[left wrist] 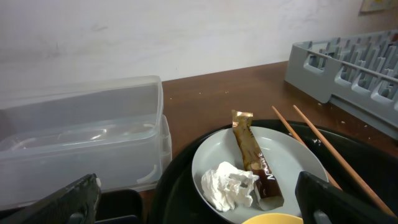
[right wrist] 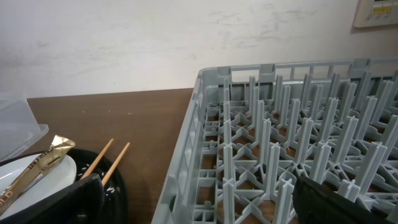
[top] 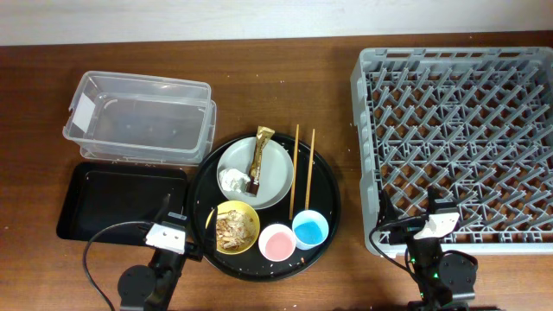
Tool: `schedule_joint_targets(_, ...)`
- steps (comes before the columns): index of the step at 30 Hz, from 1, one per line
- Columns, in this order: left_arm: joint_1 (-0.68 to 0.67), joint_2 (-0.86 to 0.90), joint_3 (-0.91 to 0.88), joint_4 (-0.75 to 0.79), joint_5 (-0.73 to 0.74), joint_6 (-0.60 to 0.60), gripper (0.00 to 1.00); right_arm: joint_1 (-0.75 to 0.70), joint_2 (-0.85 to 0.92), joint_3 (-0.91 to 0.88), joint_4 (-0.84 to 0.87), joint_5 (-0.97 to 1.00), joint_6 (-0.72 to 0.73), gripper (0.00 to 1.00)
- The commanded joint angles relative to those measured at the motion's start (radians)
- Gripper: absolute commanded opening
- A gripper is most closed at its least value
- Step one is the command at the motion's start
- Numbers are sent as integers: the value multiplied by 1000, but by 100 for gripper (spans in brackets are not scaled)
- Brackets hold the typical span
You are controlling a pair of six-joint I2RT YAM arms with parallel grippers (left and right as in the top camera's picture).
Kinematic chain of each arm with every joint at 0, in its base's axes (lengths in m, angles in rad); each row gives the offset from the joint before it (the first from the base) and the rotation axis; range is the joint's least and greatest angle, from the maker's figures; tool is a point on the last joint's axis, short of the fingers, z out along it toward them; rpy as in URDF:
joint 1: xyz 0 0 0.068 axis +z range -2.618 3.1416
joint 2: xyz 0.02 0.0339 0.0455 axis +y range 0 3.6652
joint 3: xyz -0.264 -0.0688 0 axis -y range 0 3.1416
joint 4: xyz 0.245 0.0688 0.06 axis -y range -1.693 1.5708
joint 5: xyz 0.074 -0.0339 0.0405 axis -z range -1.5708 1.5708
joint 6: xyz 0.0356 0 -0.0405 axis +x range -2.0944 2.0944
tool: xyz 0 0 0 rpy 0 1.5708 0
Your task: Sort waste into correct bins and load items into the dishwasher rack
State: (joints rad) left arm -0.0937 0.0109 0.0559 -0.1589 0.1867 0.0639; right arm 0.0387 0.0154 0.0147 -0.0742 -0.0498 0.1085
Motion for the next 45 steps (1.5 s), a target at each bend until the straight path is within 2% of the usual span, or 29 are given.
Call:
schedule_joint_targets(1, -4, -5, -8, 5, 0, 13, 100, -6, -12, -9, 3, -6, 3, 98)
schedule_joint_targets(27, -4, -5, -8, 5, 0, 13, 100, -6, -12, -9, 3, -6, 3, 98)
schedule_joint_targets(30, -4, -5, -8, 69, -7, 13, 100, -6, -12, -9, 10, -21, 4, 98)
schedule_joint_targets(32, -4, -5, -8, 68, 57, 13, 100, -6, -11, -9, 13, -143, 4, 98)
schedule_joint_targets(33, -4, -5, -8, 67, 185, 13, 100, -6, -11, -9, 21, -243, 4, 98)
schedule_joint_targets(35, -4, -5, -8, 66, 346, 13, 100, -6, -11, -9, 27, -393, 4, 98)
schedule_joint_targets(36, -4, -5, -8, 63, 379, 11, 100, -6, -10, -9, 27, -453, 4, 98)
schedule_joint_targets(38, -4, -5, -1, 90, 379, -69, 100, -6, -10, -6, 29, -514, 4, 98)
schedule_joint_targets(39, -4, -5, 21, 103, 378, -120, 100, -6, -10, 13, 11, -525, 4, 98)
schedule_joint_targets(41, -4, 16, 124, 68, 375, -132, 100, -6, -3, 114, -77, -513, 3, 98)
schedule_joint_targets(45, -4, 258, 480, -205, 310, -131, 100, -6, 164, 457, -409, -395, -1, 98)
